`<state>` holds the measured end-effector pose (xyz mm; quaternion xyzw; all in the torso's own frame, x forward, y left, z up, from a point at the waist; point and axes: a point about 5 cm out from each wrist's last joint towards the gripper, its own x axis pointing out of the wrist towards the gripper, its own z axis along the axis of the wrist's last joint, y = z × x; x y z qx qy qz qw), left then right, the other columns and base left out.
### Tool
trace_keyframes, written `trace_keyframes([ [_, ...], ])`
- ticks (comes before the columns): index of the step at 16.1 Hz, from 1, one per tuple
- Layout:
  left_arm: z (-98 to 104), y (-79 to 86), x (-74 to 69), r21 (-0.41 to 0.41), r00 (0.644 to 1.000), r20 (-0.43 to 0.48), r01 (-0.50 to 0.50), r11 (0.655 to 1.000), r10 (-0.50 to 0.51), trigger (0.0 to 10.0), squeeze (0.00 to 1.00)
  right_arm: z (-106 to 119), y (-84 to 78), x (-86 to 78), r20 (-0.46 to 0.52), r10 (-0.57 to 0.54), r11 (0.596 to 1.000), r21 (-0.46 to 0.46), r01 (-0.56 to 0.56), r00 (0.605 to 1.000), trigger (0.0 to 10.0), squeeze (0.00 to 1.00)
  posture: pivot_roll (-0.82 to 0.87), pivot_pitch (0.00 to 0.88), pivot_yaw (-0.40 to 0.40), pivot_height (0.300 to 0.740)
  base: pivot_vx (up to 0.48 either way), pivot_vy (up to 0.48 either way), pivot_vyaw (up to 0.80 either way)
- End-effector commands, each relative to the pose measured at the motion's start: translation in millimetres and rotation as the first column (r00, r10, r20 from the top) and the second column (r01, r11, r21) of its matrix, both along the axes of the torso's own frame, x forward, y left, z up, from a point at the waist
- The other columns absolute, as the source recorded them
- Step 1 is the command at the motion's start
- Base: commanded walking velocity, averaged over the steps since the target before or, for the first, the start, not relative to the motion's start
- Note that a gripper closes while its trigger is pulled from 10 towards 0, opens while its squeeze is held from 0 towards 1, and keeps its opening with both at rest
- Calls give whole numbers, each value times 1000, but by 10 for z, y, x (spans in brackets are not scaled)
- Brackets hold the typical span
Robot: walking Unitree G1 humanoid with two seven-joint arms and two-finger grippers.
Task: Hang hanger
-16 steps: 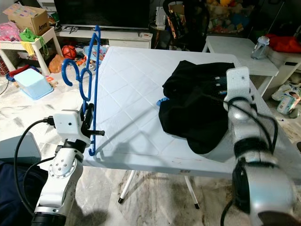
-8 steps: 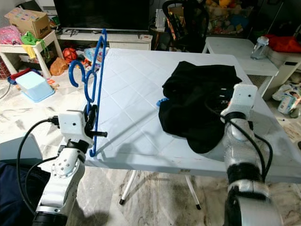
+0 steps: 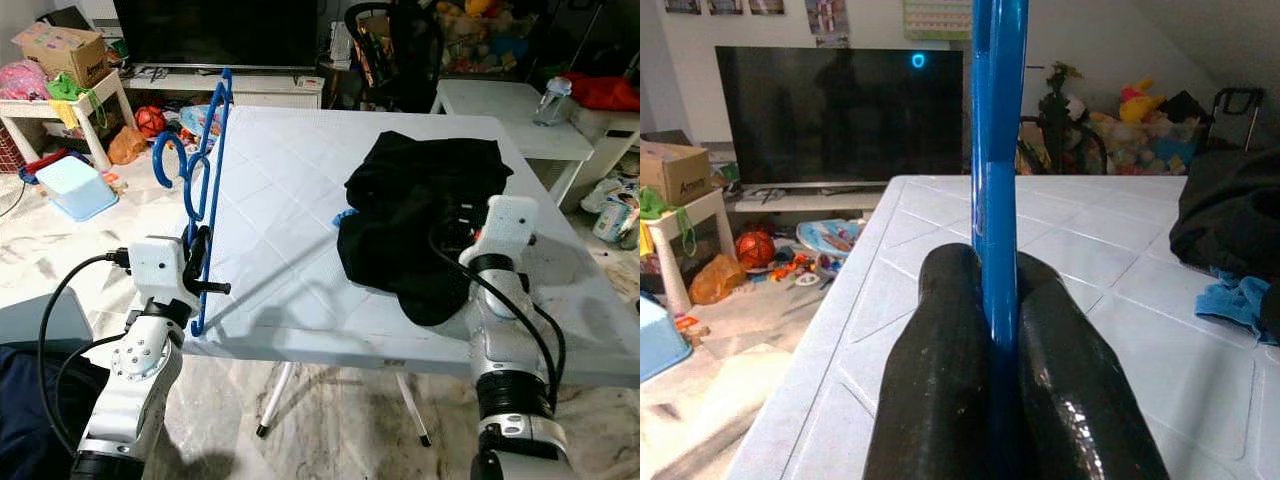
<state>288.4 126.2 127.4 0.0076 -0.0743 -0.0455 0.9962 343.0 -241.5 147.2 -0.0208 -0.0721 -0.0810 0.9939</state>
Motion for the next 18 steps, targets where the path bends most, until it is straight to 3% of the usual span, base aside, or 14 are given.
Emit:
trace_keyframes([
  [1, -244, 40, -44, 21, 992, -124, -10, 1000, 13, 10000, 0, 9, 16, -5, -5, 7, 1000, 6, -7, 1000, 10000, 1000, -74, 0, -37, 740, 0, 0, 0],
  [8, 24, -16, 47, -12, 999, -46, -9, 1000, 8, 10000, 0, 32, 76, 23, -10, 22, 1000, 12, -22, 1000, 10000, 1000, -70, 0, -45, 740, 0, 0, 0],
  [12, 58, -2, 57, -7, 999, -41, -11, 1000, 11, 10000, 0, 32, 89, 28, -10, 19, 1000, 16, -19, 1000, 10000, 1000, -67, 0, -40, 740, -261, 0, 0],
  [18, 296, -18, 117, 17, 999, 39, -2, 1000, 1, 10000, 0, 19, 134, 38, -11, 18, 1000, 23, -18, 1000, 10000, 1000, -64, 0, -39, 740, -258, 0, 0],
])
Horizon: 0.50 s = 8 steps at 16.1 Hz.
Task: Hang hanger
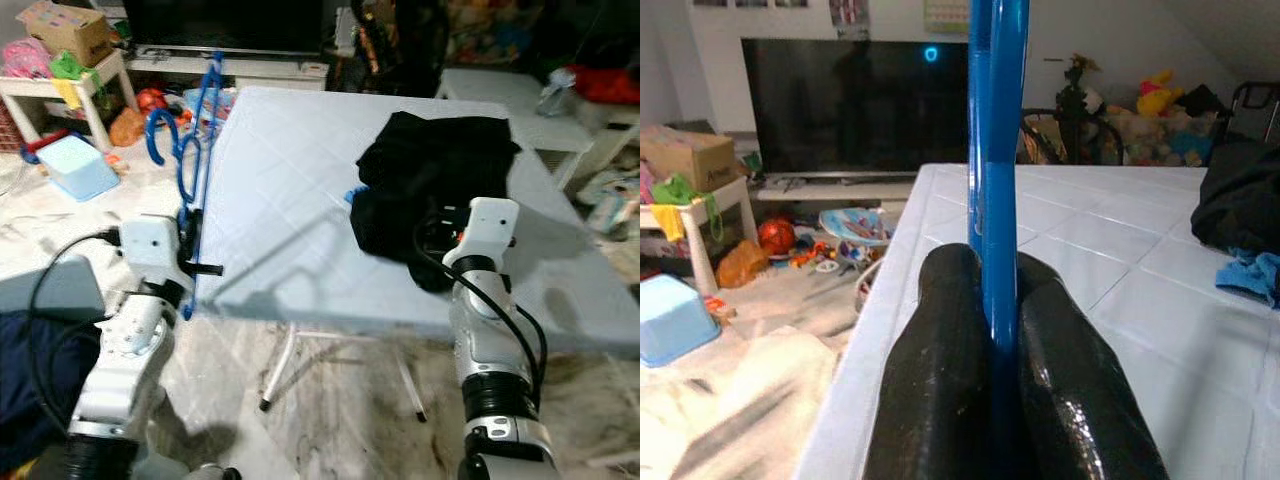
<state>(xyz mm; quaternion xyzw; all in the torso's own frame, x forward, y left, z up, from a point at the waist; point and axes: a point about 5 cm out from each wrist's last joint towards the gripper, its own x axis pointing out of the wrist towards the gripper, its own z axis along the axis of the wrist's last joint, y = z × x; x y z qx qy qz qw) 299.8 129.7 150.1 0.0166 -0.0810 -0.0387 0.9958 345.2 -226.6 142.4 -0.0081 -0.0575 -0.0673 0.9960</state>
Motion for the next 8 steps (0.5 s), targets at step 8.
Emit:
trace_keyframes([
  [8, 9, -87, -26, 9, 1000, 1, 30, 1000, -30, 10000, 0, 52, -30, 4, 7, -14, 1000, -9, 14, 1000, 10000, 1000, -68, 0, -33, 740, -259, 0, 0],
])
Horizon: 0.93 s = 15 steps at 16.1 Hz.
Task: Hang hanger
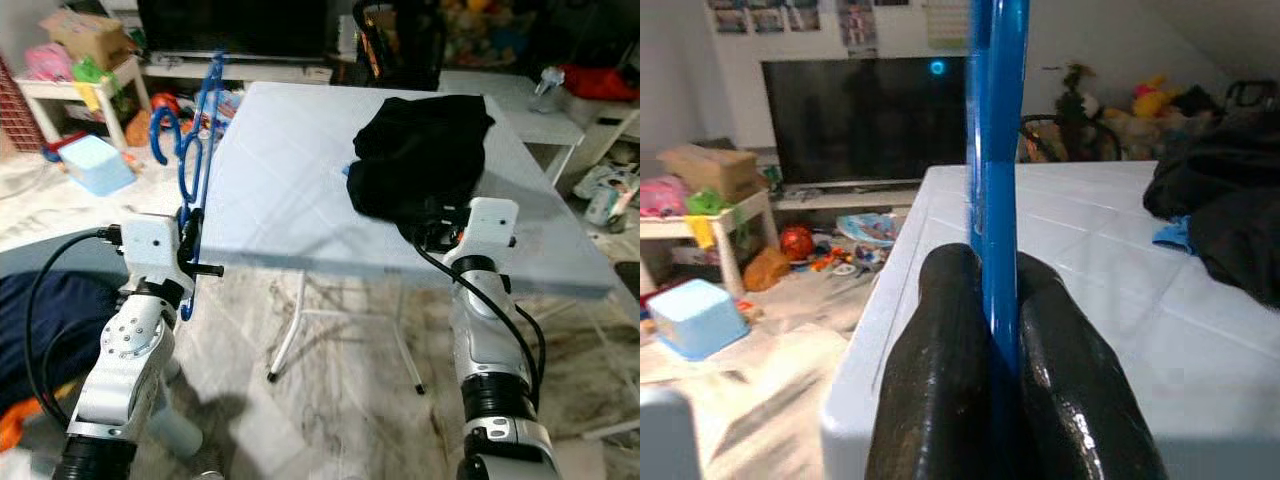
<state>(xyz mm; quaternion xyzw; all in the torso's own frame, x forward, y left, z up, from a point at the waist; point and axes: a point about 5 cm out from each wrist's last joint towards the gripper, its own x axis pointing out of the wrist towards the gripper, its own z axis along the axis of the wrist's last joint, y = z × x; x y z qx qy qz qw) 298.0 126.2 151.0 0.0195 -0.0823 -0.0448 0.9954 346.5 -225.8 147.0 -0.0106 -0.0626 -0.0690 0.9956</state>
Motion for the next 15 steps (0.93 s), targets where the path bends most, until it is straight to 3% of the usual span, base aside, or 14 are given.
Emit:
trace_keyframes([
  [1, -18, -55, -15, 5, 1000, -8, 21, 1000, -21, 10000, 0, 6, -28, -13, -4, -3, 1000, -4, 3, 1000, 10000, 1000, -68, 0, -33, 740, -270, 0, 0],
  [2, -36, -54, -21, 7, 1000, -13, 22, 1000, -22, 10000, 0, 2, -22, -13, -7, 1, 1000, -7, -1, 1000, 10000, 1000, -70, 0, -32, 740, -274, 0, 0],
  [3, -56, -54, -25, 10, 1000, -19, 23, 1000, -23, 10000, 0, 0, -18, -12, -10, 6, 1000, -8, -6, 1000, 10000, 729, -70, 0, -32, 740, -274, 0, 0],
  [4, -83, -53, -32, 13, 999, -27, 23, 1000, -23, 10000, 0, -5, -11, -6, -16, 14, 1000, -2, -14, 1000, 10000, 0, -71, 0, -33, 740, -274, 0, 0],
  [15, -243, -45, -72, 34, 997, -75, 24, 999, -21, 10000, 0, -198, 53, 2, -164, 68, 998, 17, -66, 984, 10000, 0, -75, 0, -36, 740, -274, 0, 0],
])
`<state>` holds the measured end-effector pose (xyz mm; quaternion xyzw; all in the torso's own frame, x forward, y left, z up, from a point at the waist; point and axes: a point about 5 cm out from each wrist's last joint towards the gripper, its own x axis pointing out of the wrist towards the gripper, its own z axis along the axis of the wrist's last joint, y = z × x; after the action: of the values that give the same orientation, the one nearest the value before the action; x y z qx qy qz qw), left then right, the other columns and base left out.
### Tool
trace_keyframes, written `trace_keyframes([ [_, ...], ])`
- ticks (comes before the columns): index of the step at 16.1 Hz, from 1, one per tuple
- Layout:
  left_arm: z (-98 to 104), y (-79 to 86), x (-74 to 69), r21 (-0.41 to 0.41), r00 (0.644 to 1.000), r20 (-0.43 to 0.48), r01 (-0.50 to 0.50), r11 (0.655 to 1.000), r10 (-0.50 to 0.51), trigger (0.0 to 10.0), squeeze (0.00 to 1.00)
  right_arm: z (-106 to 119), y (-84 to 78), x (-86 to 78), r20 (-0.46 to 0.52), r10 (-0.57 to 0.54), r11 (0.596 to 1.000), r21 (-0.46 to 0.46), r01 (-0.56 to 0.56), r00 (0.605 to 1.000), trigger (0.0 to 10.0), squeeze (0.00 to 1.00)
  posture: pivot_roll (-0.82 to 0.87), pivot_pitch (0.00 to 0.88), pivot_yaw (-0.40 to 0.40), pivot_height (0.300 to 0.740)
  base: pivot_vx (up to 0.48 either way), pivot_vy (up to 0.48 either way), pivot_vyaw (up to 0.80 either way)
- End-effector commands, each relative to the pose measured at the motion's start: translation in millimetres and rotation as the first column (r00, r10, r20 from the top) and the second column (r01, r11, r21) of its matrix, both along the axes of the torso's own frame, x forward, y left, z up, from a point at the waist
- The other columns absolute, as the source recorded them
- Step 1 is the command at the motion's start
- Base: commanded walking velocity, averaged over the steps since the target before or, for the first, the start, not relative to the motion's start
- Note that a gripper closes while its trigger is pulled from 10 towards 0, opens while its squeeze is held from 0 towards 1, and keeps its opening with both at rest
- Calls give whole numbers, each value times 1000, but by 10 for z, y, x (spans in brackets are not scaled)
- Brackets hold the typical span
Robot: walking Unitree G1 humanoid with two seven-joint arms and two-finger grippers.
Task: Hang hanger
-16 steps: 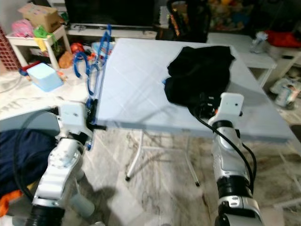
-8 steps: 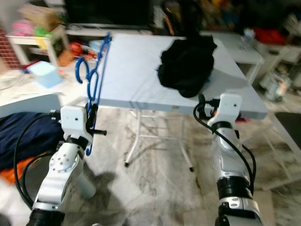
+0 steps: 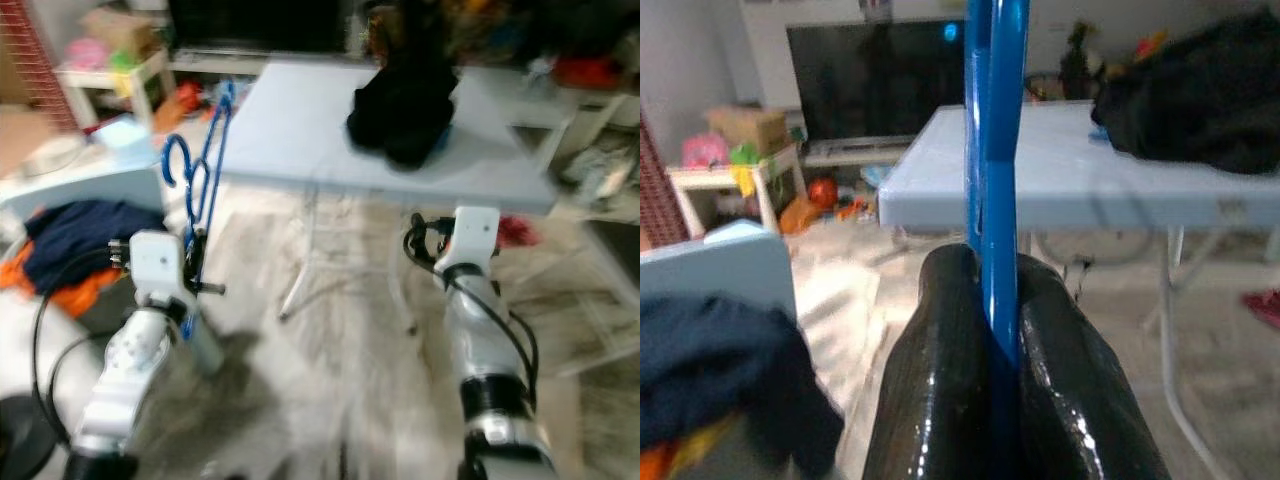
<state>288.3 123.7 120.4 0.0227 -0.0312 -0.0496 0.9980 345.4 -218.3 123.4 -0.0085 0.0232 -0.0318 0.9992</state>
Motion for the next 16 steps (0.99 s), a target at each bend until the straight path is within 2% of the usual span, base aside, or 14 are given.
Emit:
trace_keyframes([
  [1, 57, -25, 22, 21, 1000, 22, 18, 1000, -19, 10000, 0, 17, -20, 12, -8, 0, 1000, 11, 0, 1000, 10000, 0, -75, 0, -36, 740, -274, 0, 0],
  [4, 52, -35, 19, 9, 1000, 19, 23, 1000, -23, 10000, 0, -17, 10, 14, -36, 23, 1000, -15, -24, 999, 10000, 0, -75, 0, -37, 740, -90, 0, 0],
  [6, -43, -42, 19, 54, 998, -44, 51, 997, -48, 10000, 0, -9, 47, 30, -42, 61, 990, -128, -66, 997, 10000, 0, -73, 0, -39, 740, 0, 0, 0],
  [7, -72, -36, 21, 57, 996, -63, 60, 997, -56, 10000, 0, 1, 56, 36, -38, 80, 986, -147, -85, 996, 10000, 0, -74, 0, -40, 740, 0, 0, 0],
  [8, -184, 2, 24, 116, 985, -140, 117, 986, -100, 10000, 0, 41, 93, 53, -24, 159, 978, -131, -161, 987, 10000, 0, -73, 0, -40, 740, 0, 0, 0],
  [9, -204, 8, 23, 129, 981, -156, 132, 983, -111, 10000, 0, 47, 86, 57, -28, 158, 977, -142, -161, 987, 10000, 0, -73, 0, -40, 740, 0, 0, 0],
  [10, -238, 31, 15, 153, 964, -203, 203, 967, -170, 10000, 0, 92, 51, 65, -9, 174, 962, -212, -172, 985, 10000, 0, -73, 0, -40, 740, 0, 0, 0],
  [11, -267, 26, -15, 142, 932, -260, 295, 945, -252, 10000, 0, 85, 40, 52, -35, 238, 953, -186, -240, 971, 10000, 0, -73, 0, -40, 740, 0, 0, 0],
  [12, -281, 26, -32, 134, 913, -284, 339, 931, -292, 10000, 0, 84, 66, 29, -47, 318, 930, -178, -321, 947, 10000, 0, -71, 0, -38, 740, 0, 0, 0],
  [13, -326, 31, -66, 139, 878, -329, 410, 901, -348, 10000, 0, 71, 100, -14, -81, 423, 872, -233, -430, 903, 10000, 0, -71, 0, -40, 740, 0, 0, 0],
  [14, -425, 41, -134, 170, 817, -406, 508, 844, -410, 10000, 0, 11, 97, -62, -175, 492, 764, -384, -519, 853, 10000, 0, -75, 0, -38, 740, 0, 0, 0],
  [15, -510, 53, -205, 196, 763, -467, 581, 790, -446, 10000, 0, -46, 77, -104, -265, 529, 642, -496, -585, 806, 10000, 0, -79, 0, -36, 740, 0, 0, 0],
  [16, -579, 44, -294, 175, 700, -514, 652, 738, -496, 10000, 0, -81, 68, -157, -337, 584, 539, -519, -663, 739, 10000, 0, -85, 0, -33, 740, 0, 0, 0],
])
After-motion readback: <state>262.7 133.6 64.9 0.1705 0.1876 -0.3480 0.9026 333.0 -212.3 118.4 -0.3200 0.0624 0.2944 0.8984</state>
